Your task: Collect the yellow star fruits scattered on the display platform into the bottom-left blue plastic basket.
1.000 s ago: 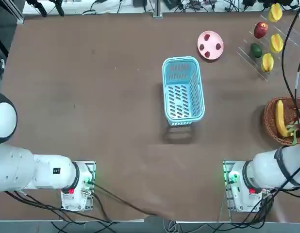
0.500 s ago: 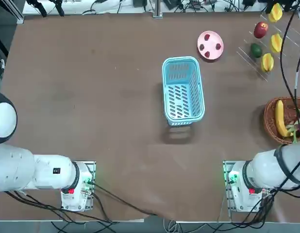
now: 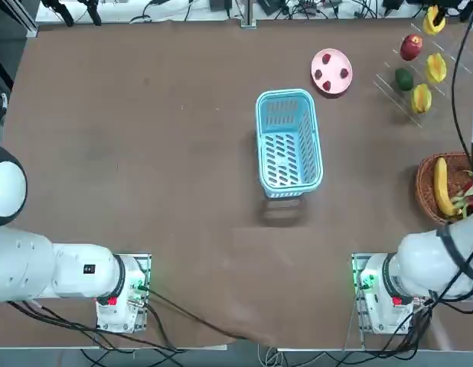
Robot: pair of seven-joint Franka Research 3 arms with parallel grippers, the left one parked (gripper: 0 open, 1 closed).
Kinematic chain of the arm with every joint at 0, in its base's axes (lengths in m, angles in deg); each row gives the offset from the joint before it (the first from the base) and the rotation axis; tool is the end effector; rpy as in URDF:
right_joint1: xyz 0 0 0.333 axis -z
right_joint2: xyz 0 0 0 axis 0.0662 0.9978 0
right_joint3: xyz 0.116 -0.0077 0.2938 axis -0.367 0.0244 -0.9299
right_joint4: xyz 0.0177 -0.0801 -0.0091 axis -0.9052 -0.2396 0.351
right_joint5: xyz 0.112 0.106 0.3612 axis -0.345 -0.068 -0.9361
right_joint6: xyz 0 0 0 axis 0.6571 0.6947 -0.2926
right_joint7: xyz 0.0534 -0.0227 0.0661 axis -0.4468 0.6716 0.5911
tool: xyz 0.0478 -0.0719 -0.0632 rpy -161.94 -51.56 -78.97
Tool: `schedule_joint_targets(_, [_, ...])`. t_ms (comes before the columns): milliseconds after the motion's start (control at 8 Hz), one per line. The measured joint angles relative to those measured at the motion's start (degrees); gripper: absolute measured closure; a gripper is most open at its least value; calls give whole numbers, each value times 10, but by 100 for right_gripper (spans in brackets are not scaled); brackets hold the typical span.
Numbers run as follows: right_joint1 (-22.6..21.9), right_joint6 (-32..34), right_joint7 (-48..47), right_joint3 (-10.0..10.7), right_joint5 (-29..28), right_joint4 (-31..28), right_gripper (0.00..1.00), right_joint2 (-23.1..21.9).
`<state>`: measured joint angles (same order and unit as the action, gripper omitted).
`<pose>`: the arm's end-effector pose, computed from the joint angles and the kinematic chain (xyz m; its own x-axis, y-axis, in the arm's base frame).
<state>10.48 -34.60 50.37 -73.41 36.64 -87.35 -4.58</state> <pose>0.6296 -0.1627 0.5256 0.9981 0.0455 -0.0406 0.0493 -0.9939 0.0989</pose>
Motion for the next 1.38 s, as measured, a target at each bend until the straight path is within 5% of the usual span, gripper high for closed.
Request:
schedule_joint_targets(250, [36, -71, 39, 1, 0, 12, 0, 51])
schedule_joint_targets(750, [56, -104, 58, 1, 1, 133, 0, 163])
schedule_joint_targets(1375, [56, -207, 58, -6, 0, 154, 0, 214])
